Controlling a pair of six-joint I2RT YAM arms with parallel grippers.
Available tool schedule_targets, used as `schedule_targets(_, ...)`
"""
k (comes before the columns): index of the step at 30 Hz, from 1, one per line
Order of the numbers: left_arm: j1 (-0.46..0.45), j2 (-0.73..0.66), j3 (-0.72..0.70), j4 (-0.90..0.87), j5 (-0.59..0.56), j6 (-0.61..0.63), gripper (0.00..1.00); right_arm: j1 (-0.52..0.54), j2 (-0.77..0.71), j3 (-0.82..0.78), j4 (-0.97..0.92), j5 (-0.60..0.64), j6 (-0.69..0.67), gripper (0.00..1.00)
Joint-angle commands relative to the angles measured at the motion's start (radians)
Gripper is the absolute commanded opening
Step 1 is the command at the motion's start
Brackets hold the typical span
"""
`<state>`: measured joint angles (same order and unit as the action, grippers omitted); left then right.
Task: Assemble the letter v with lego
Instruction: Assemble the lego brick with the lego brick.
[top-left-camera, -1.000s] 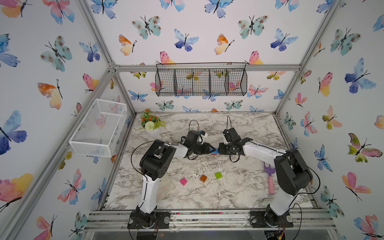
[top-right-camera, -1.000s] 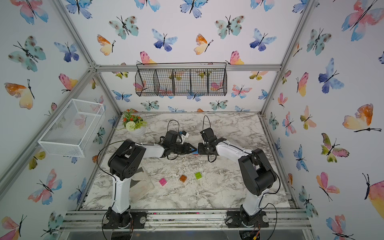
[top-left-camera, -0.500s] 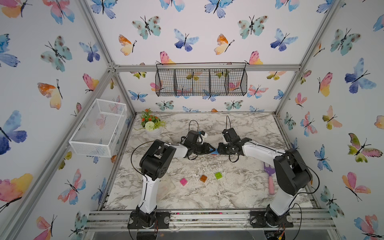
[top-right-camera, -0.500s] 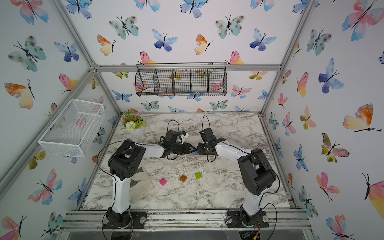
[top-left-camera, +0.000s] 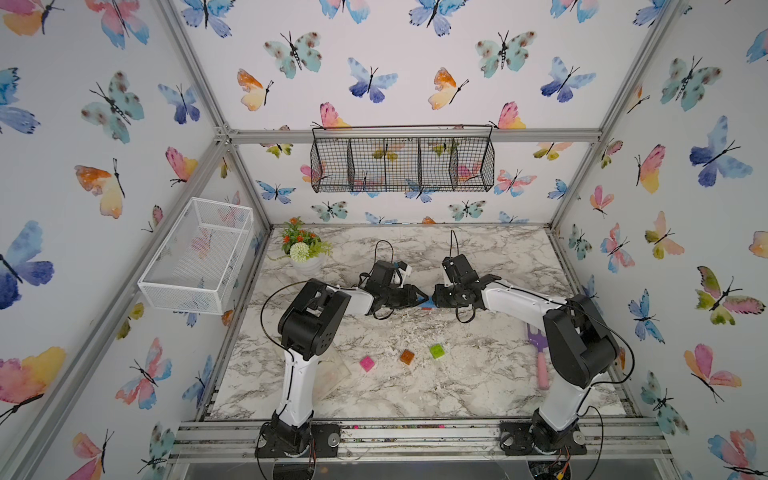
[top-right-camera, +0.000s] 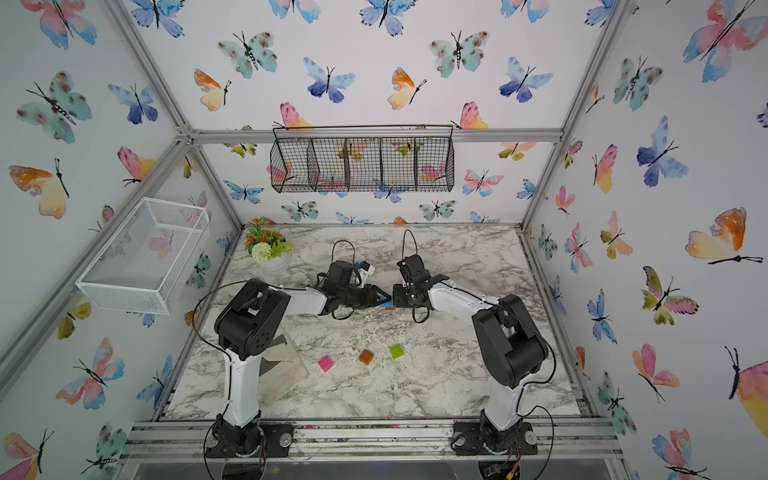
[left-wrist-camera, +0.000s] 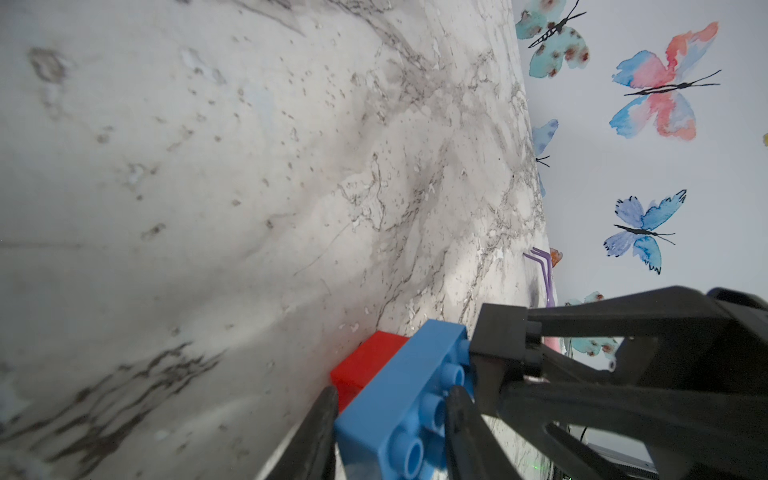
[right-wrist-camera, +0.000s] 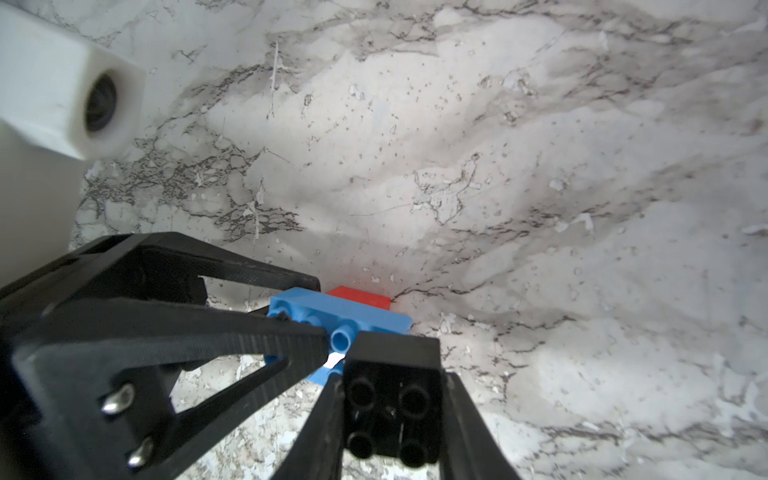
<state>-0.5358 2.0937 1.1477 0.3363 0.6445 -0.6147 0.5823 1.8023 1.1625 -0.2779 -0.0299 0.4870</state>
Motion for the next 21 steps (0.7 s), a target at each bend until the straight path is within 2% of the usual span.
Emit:
schedule_targets(1, 0.001, 0.037, -0.055, -0.160, -0.054, 0.029, 0.43, 0.005, 0.063, -0.002, -0.067, 0.012, -0.024, 0.01)
schedule_targets(7, 0.005, 0.036, -0.068, -0.160, -0.042, 0.024, 0.45, 0.005, 0.080, 0.048, -0.105, 0.014, -0.036, 0.01)
schedule_targets(21, 0.019, 0.040, -0.092, -0.161, -0.037, 0.017, 0.42, 0.005, 0.112, 0.118, -0.150, -0.045, -0.108, 0.01)
